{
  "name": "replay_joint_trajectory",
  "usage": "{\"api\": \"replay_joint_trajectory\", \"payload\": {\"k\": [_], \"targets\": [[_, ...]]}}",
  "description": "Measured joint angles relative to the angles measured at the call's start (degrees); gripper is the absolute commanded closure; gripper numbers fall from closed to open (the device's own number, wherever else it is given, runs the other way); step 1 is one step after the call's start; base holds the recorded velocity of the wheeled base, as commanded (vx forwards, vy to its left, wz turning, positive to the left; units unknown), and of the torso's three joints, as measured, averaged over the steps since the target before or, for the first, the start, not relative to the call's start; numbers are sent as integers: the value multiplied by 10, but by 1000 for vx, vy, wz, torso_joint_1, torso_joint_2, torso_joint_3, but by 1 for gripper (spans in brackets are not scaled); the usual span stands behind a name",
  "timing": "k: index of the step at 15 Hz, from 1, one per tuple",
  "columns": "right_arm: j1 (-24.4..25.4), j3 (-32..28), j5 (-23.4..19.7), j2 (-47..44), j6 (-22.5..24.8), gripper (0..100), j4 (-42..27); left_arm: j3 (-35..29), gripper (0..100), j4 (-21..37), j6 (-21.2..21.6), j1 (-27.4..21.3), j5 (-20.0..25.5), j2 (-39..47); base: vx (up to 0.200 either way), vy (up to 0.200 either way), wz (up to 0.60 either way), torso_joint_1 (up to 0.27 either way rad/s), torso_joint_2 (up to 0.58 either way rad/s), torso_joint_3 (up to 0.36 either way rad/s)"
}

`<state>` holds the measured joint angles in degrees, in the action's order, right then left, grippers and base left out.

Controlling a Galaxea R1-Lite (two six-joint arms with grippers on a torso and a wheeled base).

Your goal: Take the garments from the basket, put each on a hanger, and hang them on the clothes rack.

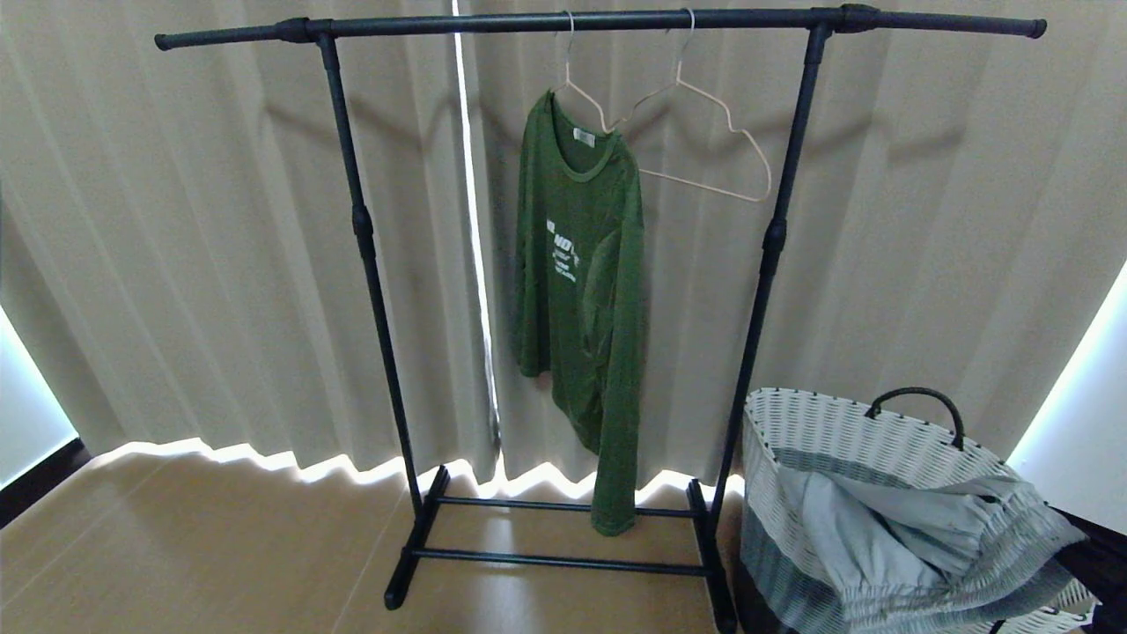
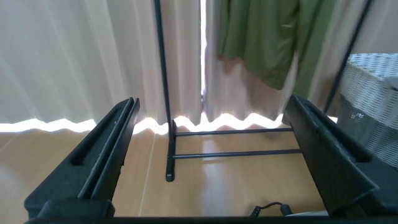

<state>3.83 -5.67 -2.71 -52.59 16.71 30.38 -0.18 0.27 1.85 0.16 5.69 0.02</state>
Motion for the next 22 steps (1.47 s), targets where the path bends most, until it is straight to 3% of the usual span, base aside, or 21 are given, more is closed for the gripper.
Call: {"api": "replay_joint_trajectory", "payload": {"k": [5, 9, 12, 15, 19, 22], "targets": [[2, -3, -22, -6, 2, 100, -1, 0, 0, 0, 1, 0, 0, 0, 0, 0, 0, 0, 0, 0], [67, -55, -61, -34, 1, 100, -8, 0, 0, 1, 24, 0, 19, 0, 0, 0, 0, 0, 0, 0], [129, -136, -62, -89, 0, 100, -8, 0, 0, 0, 42, 0, 69, 0, 0, 0, 0, 0, 0, 0], [169, -225, -63, -157, -10, 100, -5, -29, 0, -2, 50, -3, 154, 5, 0, 0, 0, 0, 0, 0], [228, -325, -63, -232, -103, 100, 3, -131, 0, -27, 49, -8, 222, 126, 0, 0, 0, 0, 0, 0], [258, -358, -68, -256, -115, 100, 3, -183, 0, -127, 34, -43, 236, 300, 0, 0, 0, 0, 0, 0]]}}
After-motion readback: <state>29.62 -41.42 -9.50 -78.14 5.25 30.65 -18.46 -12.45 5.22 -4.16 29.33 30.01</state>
